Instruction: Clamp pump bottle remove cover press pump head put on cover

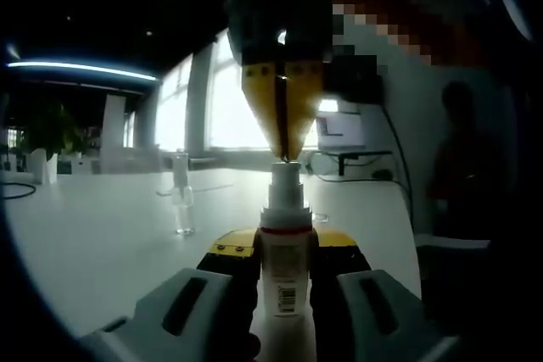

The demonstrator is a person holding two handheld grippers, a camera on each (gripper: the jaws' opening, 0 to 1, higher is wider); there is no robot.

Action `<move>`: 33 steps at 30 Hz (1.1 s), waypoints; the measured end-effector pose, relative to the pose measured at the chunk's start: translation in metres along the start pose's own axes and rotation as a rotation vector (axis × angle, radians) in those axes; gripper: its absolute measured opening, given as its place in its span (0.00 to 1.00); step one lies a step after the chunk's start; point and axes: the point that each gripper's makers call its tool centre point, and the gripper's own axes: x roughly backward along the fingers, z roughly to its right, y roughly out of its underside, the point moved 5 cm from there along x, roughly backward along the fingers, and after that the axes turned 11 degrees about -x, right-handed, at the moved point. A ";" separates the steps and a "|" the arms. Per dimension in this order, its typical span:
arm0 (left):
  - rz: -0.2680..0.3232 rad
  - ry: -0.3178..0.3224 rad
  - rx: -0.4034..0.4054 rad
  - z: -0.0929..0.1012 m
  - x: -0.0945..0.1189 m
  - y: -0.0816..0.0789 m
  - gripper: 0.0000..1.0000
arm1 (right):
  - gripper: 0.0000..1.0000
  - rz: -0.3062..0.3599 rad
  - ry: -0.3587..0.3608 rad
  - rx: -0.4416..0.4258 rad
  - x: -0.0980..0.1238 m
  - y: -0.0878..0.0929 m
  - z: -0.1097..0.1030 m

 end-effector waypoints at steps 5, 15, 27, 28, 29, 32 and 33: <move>0.000 0.000 -0.001 0.000 0.000 0.000 0.13 | 0.00 -0.002 0.003 -0.004 0.000 0.000 0.000; 0.000 -0.001 -0.001 0.000 0.000 0.000 0.13 | 0.00 -0.007 0.010 0.007 0.000 -0.001 -0.001; -0.001 -0.001 0.000 0.000 0.000 0.000 0.13 | 0.00 -0.012 0.013 0.011 0.000 -0.001 -0.001; -0.001 -0.001 0.000 -0.001 0.000 0.000 0.13 | 0.00 -0.013 0.013 0.011 0.000 -0.001 -0.001; -0.001 -0.001 0.000 -0.001 0.000 0.000 0.13 | 0.00 -0.013 0.013 0.012 0.000 -0.001 -0.001; -0.001 -0.001 0.002 -0.001 0.000 0.000 0.13 | 0.00 -0.015 0.013 0.012 0.000 -0.001 -0.001; -0.001 0.001 0.005 -0.001 0.000 0.000 0.13 | 0.00 -0.016 0.013 0.013 0.000 -0.001 -0.001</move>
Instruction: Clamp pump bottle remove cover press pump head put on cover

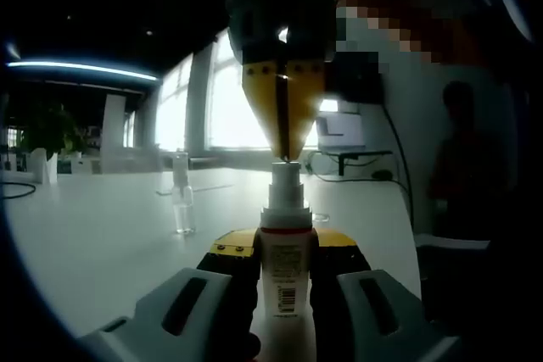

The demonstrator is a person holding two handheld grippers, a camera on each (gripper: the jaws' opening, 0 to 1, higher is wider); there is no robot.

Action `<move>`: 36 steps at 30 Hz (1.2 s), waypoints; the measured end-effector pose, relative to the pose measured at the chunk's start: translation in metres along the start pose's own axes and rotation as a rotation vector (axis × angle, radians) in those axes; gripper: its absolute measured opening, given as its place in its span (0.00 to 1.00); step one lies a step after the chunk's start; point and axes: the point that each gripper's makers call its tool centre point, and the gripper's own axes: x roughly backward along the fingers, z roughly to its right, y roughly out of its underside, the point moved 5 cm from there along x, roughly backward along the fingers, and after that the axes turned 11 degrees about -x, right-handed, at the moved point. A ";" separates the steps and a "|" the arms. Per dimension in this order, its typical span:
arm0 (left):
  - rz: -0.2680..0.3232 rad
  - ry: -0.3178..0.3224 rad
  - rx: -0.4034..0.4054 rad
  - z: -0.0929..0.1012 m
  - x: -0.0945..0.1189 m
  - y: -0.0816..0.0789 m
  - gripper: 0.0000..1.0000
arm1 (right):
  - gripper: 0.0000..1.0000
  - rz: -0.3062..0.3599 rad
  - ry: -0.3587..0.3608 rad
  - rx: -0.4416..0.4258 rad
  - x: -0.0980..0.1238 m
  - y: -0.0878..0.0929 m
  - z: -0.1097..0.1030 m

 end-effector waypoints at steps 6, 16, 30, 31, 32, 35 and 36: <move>-0.005 -0.002 0.011 0.000 0.000 0.000 0.13 | 0.00 -0.003 0.000 -0.005 0.000 0.000 0.000; -0.002 -0.003 0.009 -0.001 0.000 -0.001 0.13 | 0.00 -0.011 -0.001 -0.012 -0.002 -0.001 0.001; 0.000 -0.004 0.009 -0.001 0.000 -0.001 0.13 | 0.00 -0.002 -0.005 -0.060 -0.006 0.001 0.000; 0.000 -0.004 0.009 -0.001 0.000 -0.001 0.13 | 0.00 0.003 -0.002 -0.053 -0.005 0.001 -0.001; 0.000 -0.004 0.008 -0.001 0.000 -0.001 0.13 | 0.00 0.007 0.000 -0.041 -0.003 0.001 -0.001; -0.001 -0.004 0.008 -0.001 0.000 -0.001 0.13 | 0.00 0.011 -0.002 -0.036 -0.001 0.001 0.000; -0.002 -0.004 0.008 -0.001 0.000 -0.001 0.13 | 0.00 0.012 -0.004 -0.036 -0.001 0.001 0.001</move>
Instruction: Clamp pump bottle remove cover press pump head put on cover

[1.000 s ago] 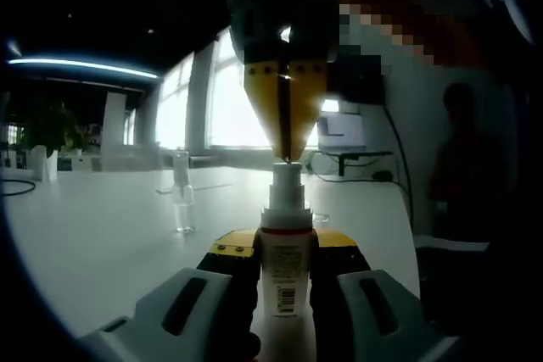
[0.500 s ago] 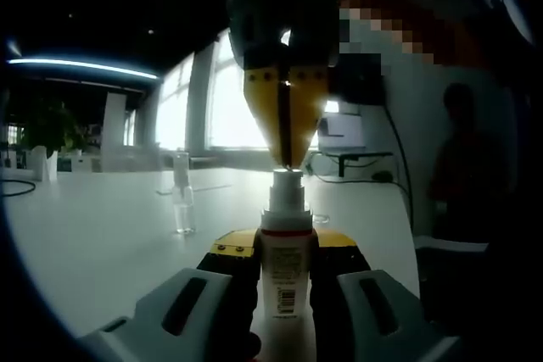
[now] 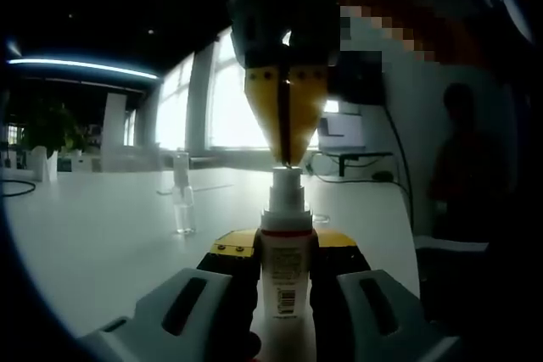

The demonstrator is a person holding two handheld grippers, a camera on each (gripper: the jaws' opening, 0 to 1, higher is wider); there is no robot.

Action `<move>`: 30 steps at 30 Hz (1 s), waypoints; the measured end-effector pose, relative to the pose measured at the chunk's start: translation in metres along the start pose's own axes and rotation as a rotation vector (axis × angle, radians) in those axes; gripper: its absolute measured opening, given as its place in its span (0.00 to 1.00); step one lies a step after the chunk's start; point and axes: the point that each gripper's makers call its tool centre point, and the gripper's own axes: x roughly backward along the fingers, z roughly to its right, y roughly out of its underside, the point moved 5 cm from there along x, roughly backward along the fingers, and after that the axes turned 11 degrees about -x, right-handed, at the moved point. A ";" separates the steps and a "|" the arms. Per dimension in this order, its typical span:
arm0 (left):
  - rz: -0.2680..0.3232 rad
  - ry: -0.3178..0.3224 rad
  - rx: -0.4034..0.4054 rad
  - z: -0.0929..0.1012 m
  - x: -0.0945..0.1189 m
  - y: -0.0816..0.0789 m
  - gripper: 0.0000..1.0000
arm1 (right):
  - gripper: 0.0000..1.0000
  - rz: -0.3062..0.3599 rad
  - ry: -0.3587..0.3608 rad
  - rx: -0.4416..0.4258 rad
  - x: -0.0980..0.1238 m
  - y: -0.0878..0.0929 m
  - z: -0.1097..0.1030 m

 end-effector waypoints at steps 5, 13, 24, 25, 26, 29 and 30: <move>0.003 -0.004 -0.007 -0.001 0.001 -0.001 0.13 | 0.00 0.002 0.002 0.008 0.001 -0.001 0.001; 0.021 -0.009 0.000 -0.001 0.001 -0.003 0.13 | 0.00 -0.001 0.003 0.004 0.000 -0.002 0.001; 0.025 -0.009 -0.004 0.000 0.001 -0.003 0.13 | 0.00 -0.026 0.016 0.030 0.000 -0.003 0.000; 0.025 -0.009 -0.004 0.000 0.001 -0.003 0.13 | 0.00 -0.029 0.018 0.031 0.000 -0.003 0.000; 0.025 -0.009 -0.004 0.000 0.001 -0.003 0.13 | 0.00 -0.033 0.019 0.033 0.000 -0.004 0.000; 0.026 -0.009 -0.006 0.000 0.001 -0.003 0.13 | 0.00 -0.040 0.022 0.041 0.000 -0.004 0.000; 0.026 -0.009 -0.006 0.000 0.001 -0.003 0.13 | 0.00 -0.041 0.022 0.041 0.000 -0.004 0.000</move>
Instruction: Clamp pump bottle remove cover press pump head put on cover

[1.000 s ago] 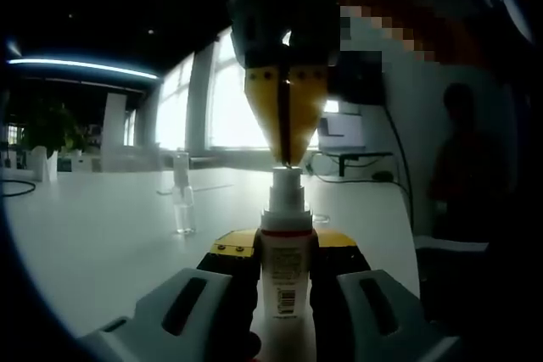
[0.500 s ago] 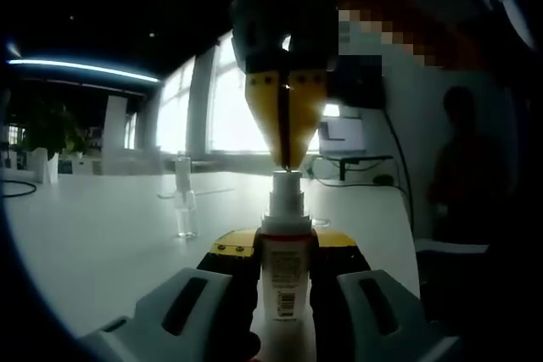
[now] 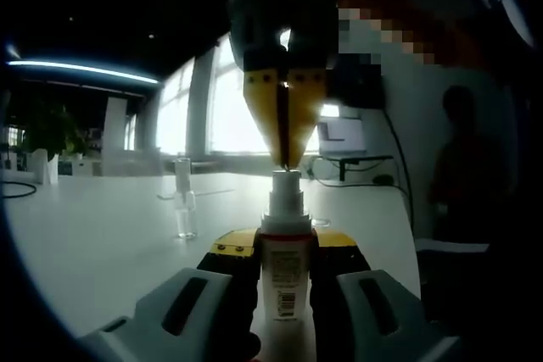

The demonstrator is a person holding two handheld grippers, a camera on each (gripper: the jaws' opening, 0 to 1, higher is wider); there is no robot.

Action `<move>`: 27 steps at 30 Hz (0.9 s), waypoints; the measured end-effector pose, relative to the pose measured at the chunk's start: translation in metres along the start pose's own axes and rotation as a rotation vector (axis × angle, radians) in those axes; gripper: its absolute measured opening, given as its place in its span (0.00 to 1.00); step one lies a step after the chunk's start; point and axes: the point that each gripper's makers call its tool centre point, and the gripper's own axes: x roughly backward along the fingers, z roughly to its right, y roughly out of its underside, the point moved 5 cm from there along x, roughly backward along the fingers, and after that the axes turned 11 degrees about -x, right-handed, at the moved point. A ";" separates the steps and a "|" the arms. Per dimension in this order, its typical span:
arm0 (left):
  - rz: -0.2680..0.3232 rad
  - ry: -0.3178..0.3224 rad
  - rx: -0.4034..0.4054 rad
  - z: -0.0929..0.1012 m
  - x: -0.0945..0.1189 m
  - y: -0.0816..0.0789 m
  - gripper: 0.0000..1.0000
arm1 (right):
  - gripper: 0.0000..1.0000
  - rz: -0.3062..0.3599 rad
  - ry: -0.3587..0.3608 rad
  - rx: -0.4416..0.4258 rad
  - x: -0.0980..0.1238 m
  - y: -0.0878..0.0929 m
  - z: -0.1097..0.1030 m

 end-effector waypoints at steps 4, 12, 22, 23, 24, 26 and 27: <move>0.000 -0.001 0.000 0.000 0.000 0.000 0.13 | 0.00 0.004 -0.004 -0.007 0.000 0.000 0.001; 0.000 -0.001 0.002 0.000 0.000 0.000 0.13 | 0.00 0.012 -0.008 -0.036 0.000 0.001 0.001; 0.000 -0.002 0.002 -0.002 0.001 0.000 0.13 | 0.00 0.016 -0.012 -0.030 0.000 0.001 0.001; 0.000 -0.002 0.002 -0.001 0.001 0.000 0.13 | 0.00 0.017 -0.012 -0.031 0.000 0.001 0.001; 0.000 -0.002 0.002 -0.001 0.001 0.000 0.13 | 0.00 0.018 -0.013 -0.034 0.000 0.001 0.001; 0.000 -0.002 0.002 -0.002 0.001 0.000 0.13 | 0.00 0.019 -0.016 -0.039 0.000 0.001 0.001; 0.000 -0.002 0.002 -0.002 0.001 0.001 0.13 | 0.00 0.020 -0.017 -0.041 0.000 0.001 0.001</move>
